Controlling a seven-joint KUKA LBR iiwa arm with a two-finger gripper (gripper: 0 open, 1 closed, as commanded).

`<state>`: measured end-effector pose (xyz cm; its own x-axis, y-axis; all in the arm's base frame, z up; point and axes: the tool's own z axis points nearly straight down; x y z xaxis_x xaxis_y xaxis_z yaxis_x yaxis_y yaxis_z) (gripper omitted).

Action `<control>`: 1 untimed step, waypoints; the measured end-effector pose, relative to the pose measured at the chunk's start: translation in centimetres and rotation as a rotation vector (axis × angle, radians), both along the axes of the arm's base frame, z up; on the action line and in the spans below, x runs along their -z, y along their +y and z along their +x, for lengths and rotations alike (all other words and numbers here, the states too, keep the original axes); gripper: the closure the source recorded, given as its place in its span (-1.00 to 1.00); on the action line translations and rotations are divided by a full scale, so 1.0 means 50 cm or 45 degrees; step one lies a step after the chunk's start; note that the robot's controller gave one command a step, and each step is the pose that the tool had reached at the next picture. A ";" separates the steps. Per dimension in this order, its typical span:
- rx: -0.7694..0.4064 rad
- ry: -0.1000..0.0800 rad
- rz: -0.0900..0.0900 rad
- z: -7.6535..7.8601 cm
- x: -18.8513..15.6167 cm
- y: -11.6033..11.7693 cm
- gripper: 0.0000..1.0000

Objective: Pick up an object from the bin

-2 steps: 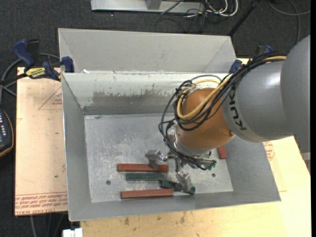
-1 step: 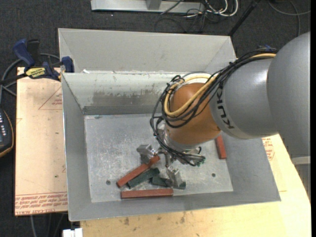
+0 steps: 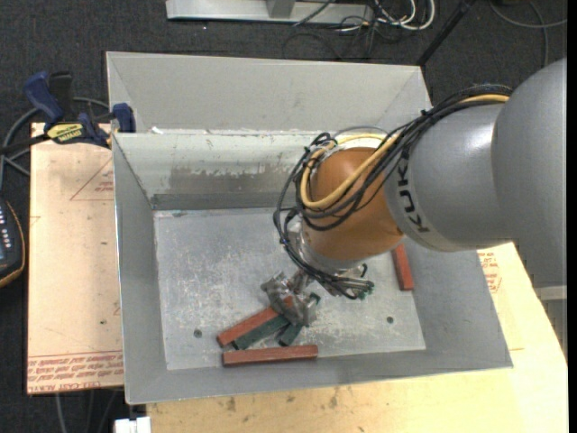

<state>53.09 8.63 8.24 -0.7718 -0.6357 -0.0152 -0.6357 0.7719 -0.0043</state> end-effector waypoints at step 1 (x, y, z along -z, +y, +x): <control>-0.441 0.006 -0.016 0.041 0.007 0.095 1.00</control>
Offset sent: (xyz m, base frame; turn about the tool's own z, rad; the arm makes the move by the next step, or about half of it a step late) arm 0.0149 0.0478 -0.0124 -0.3499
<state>55.15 13.40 7.89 -0.5100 -0.8601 -0.0024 -0.8601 0.5100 -0.0088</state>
